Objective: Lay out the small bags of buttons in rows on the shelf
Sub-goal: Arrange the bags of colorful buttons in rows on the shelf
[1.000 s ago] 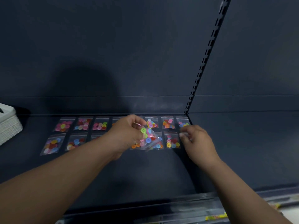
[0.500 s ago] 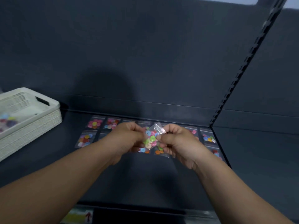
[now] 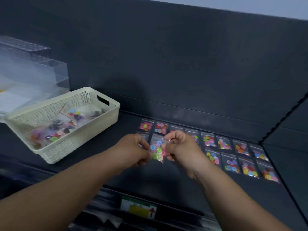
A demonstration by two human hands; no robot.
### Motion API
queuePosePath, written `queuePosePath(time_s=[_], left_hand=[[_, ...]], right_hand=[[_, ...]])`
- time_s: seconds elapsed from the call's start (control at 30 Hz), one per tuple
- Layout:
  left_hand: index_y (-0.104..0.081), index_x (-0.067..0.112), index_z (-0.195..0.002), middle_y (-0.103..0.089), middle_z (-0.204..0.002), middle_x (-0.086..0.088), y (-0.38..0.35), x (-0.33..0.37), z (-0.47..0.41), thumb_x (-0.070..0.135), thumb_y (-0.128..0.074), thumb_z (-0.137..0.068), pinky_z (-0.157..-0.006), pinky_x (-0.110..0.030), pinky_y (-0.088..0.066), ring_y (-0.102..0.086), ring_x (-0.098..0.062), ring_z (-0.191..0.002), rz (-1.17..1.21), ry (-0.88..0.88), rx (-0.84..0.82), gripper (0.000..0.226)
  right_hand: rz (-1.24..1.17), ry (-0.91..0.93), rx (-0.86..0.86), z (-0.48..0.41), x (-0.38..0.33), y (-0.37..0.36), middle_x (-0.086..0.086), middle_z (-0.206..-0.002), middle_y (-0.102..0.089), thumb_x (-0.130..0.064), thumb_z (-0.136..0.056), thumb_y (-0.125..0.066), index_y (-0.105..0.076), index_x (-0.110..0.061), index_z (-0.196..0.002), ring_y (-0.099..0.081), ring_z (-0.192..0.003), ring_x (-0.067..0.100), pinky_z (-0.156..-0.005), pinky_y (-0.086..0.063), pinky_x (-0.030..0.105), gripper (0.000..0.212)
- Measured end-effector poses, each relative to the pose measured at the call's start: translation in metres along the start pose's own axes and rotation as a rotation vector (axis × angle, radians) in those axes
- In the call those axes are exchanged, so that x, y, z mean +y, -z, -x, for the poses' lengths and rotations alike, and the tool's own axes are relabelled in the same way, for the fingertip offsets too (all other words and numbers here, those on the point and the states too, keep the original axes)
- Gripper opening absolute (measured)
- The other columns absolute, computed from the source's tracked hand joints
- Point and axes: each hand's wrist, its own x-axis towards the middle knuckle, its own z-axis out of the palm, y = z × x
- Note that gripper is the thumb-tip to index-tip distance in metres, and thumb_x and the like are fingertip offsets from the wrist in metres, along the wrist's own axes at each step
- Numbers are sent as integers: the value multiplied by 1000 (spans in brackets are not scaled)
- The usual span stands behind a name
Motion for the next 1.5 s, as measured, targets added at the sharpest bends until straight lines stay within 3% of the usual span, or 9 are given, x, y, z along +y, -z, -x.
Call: queuePosePath(time_s=[0.27,0.37,0.5,0.63,0.77,0.87,1.17,1.33,1.5], left_hand=[[-57,15,-83,-68,-63,-4,50,-50,-3,4,-69,-77,-48,-18,-41,-57,-12,-48,-219,42,-54,17],[-57,22,-85,-63,-75,-2,62,-62,-6,14,-73,-77,-58,-20,-43,-58,-14,-63,-329,-11,-59,20],[-59,21,-95,-61,-90,0,74,-72,-8,24,-70,-82,-76,-26,-45,-57,-17,-80,-409,-97,-66,17],[-61,20,-110,-62,-110,1,79,-77,-8,27,-66,-85,-88,-26,-45,-58,-16,-100,-502,-240,-49,26],[-50,24,-131,-46,-134,1,81,-83,-13,40,-59,-87,-106,-34,-34,-36,-21,-129,-876,-382,-63,47],[-40,25,-140,-28,-152,-1,83,-87,-18,47,-53,-89,-114,-37,-23,-22,-23,-140,-996,-382,-98,57],[-35,26,-143,-23,-155,-1,86,-88,-25,50,-53,-89,-116,-37,-20,-18,-22,-143,-991,-401,-100,62],[-41,25,-139,-33,-148,0,85,-82,-29,47,-55,-88,-112,-36,-28,-28,-22,-137,-985,-393,-104,58],[-47,23,-134,-45,-135,0,84,-75,-32,45,-57,-87,-106,-34,-35,-39,-21,-126,-923,-402,-64,53]], right_hand=[[243,-23,-50,-3,22,-67,1,-66,-56,1,-84,-65,-53,-18,-84,-53,-50,6,-49,-43,19,22],[552,80,42,-3,26,-76,-1,-82,-58,-9,-84,-66,-52,-22,-93,-57,-71,11,-63,-47,22,21],[861,259,164,11,32,-78,-5,-110,-53,-23,-87,-63,-58,-19,-115,-54,-103,16,-81,-40,21,28],[997,433,26,16,44,-85,-6,-120,-60,-23,-87,-65,-68,-21,-109,-46,-114,17,-90,-33,17,22],[1017,393,84,13,51,-91,-12,-123,-61,-28,-88,-62,-66,-27,-113,-46,-114,18,-97,-41,34,25],[1045,350,114,9,50,-94,-11,-123,-59,-33,-89,-60,-64,-29,-116,-45,-115,19,-97,-41,36,27],[1083,350,117,0,47,-95,-7,-120,-60,-36,-89,-60,-63,-27,-117,-47,-111,20,-95,-42,36,30],[1081,349,66,1,45,-90,-8,-119,-58,-38,-90,-58,-62,-28,-117,-46,-111,17,-95,-42,34,29],[1011,372,29,-7,29,-85,-2,-126,-54,-34,-92,-55,-56,-20,-128,-44,-119,17,-98,-34,21,38]])
